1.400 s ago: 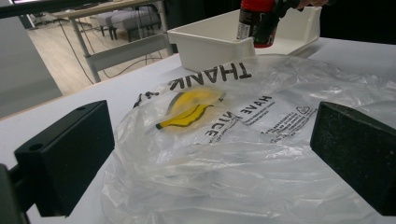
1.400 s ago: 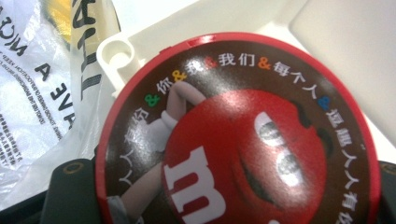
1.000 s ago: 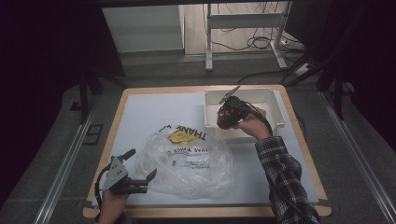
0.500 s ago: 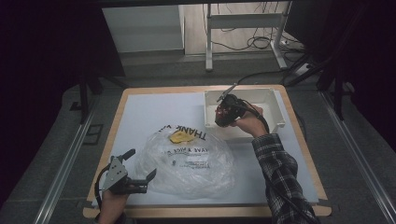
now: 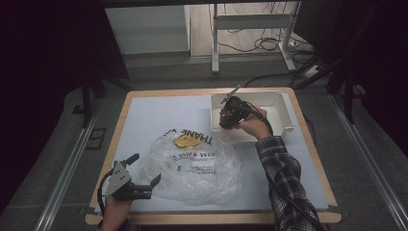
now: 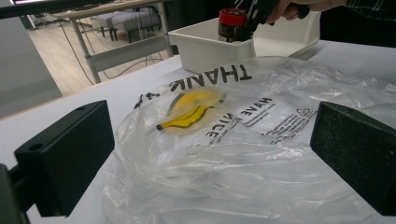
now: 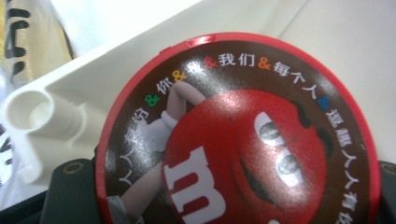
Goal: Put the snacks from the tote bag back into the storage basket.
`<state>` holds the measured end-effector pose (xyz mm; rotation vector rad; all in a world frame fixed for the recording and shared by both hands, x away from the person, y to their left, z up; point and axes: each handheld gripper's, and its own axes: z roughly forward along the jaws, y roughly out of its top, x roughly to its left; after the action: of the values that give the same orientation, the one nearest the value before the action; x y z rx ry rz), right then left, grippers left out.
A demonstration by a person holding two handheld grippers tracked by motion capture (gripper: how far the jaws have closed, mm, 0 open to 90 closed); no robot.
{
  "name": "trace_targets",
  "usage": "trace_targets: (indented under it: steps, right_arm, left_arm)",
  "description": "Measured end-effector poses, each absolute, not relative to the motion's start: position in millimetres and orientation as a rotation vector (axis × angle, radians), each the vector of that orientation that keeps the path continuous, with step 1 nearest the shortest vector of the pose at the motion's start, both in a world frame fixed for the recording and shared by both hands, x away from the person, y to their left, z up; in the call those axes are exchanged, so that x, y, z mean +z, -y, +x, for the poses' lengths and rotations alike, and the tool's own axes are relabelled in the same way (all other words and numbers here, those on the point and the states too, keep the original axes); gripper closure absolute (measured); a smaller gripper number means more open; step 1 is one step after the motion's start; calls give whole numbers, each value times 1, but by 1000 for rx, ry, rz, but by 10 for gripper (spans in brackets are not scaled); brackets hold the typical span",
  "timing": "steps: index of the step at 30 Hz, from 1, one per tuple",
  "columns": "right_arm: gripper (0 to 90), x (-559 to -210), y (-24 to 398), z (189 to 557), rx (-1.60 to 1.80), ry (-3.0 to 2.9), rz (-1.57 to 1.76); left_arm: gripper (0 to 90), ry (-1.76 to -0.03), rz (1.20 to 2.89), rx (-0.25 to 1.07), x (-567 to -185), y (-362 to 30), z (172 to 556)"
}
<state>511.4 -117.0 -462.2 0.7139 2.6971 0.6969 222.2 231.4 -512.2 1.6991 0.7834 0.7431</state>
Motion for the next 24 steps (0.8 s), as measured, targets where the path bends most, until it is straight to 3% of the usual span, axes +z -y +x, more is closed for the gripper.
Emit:
trace_targets:
  steps: [24]
  right_arm:
    - [256, -486, 109, 534, 668, -2785, 649]
  left_arm:
    - [0, -785, 1696, 741, -512, -232, 222]
